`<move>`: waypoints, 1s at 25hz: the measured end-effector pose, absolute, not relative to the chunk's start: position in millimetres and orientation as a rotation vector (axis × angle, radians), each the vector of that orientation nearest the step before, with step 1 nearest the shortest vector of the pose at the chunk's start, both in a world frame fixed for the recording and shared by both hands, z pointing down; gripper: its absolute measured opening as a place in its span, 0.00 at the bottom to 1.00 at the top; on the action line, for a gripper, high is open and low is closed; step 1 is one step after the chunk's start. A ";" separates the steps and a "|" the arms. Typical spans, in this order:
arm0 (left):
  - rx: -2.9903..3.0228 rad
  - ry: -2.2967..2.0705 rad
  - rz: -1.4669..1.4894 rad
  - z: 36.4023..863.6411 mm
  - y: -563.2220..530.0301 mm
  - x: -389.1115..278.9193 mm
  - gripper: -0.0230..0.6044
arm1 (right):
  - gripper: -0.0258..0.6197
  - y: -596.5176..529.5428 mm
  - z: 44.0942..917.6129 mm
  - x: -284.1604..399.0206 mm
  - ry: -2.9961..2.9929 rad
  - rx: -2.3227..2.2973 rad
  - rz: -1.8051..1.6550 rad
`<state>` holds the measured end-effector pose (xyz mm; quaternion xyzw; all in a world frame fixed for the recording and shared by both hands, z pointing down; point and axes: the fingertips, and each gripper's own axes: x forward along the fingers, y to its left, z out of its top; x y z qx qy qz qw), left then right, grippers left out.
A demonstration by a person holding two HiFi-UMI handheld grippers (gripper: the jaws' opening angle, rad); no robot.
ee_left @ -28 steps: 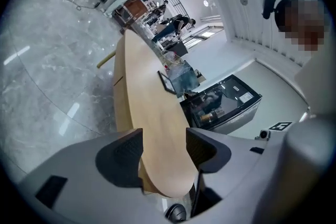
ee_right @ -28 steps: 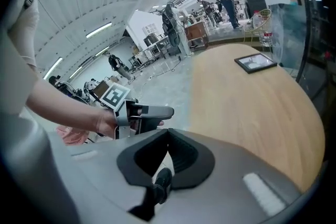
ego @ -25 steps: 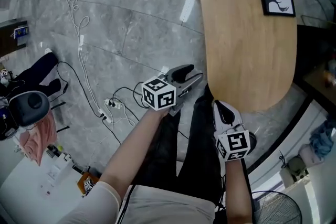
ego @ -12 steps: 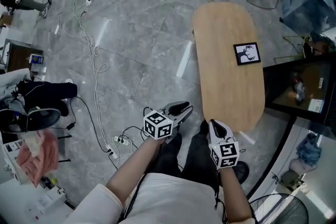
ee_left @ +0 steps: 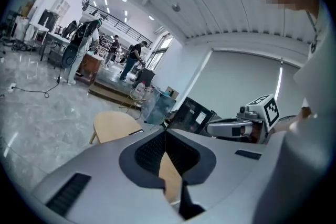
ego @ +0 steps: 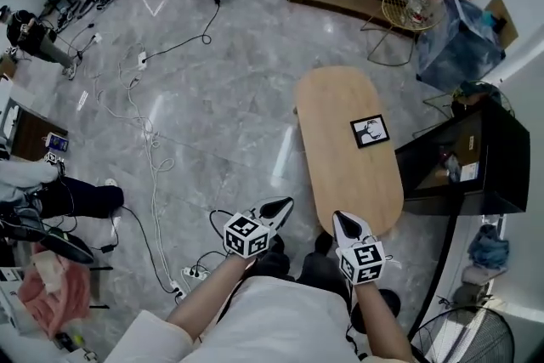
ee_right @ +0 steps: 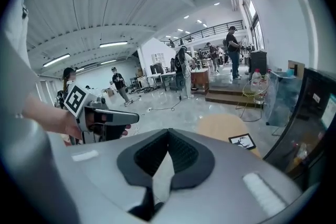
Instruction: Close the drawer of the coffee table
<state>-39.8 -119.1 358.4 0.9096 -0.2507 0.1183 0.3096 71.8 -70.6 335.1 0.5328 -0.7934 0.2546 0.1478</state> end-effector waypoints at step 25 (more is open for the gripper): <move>2.620 -0.766 0.117 185.3 -86.5 -3.9 0.05 | 0.06 9.4 201.0 173.1 -2.307 1.801 0.456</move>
